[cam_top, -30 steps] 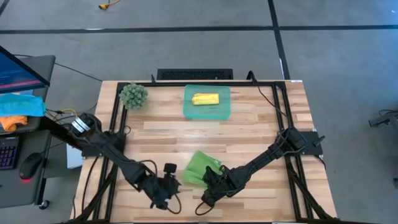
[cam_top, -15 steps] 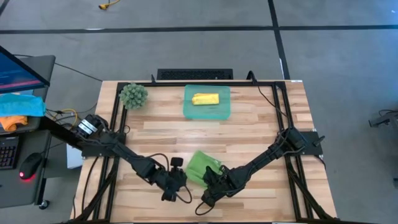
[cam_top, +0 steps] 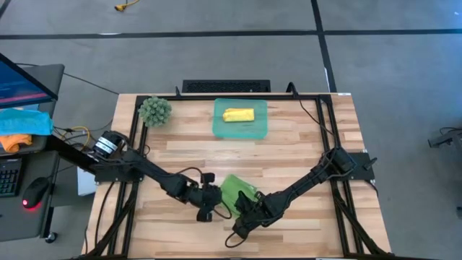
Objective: Roll microfiber towels into tight, uniform cylinder then place into a basket
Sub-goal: Roll the green microfiber cloth
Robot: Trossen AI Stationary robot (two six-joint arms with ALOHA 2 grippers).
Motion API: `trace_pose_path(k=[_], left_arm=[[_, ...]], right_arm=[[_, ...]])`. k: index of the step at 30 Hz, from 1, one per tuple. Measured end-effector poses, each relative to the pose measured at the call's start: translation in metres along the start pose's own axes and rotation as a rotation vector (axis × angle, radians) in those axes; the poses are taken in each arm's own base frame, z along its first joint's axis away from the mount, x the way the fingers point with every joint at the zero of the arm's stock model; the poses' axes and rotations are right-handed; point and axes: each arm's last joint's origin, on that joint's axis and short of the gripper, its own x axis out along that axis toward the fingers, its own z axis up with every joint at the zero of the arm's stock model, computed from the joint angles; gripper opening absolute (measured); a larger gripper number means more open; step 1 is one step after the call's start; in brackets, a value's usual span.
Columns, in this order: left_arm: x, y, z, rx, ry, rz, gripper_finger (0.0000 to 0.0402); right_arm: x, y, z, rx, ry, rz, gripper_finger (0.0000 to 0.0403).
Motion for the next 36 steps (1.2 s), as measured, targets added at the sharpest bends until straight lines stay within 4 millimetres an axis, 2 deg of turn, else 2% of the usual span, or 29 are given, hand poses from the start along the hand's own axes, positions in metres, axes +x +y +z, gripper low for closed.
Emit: trace_pose_path(k=[8,20,25,30,33,36], left_arm=[[0.021,0.001,-0.008,0.009,0.059,-0.006,0.0127],[0.02,-0.001,-0.01,-0.014,0.075,-0.025,0.0127],[0.021,-0.001,-0.011,-0.023,0.081,-0.027,0.0127],[0.021,-0.001,-0.011,-0.029,0.083,-0.029,0.0127],[0.021,-0.001,-0.012,-0.052,0.084,-0.027,0.0127],[0.021,-0.001,-0.012,-0.063,0.085,-0.027,0.0127]], right_arm=[[0.0,0.001,0.0,0.003,0.005,0.016,0.0018],[0.0,0.0,0.001,-0.047,0.037,0.023,0.0098],[-0.017,-0.002,0.006,-0.102,0.017,0.016,0.0107],[-0.053,-0.003,0.008,-0.186,-0.089,-0.018,0.01],[-0.071,0.003,0.003,-0.343,-0.207,-0.042,0.0098],[-0.071,0.014,-0.012,-0.55,-0.344,-0.084,0.0098]])
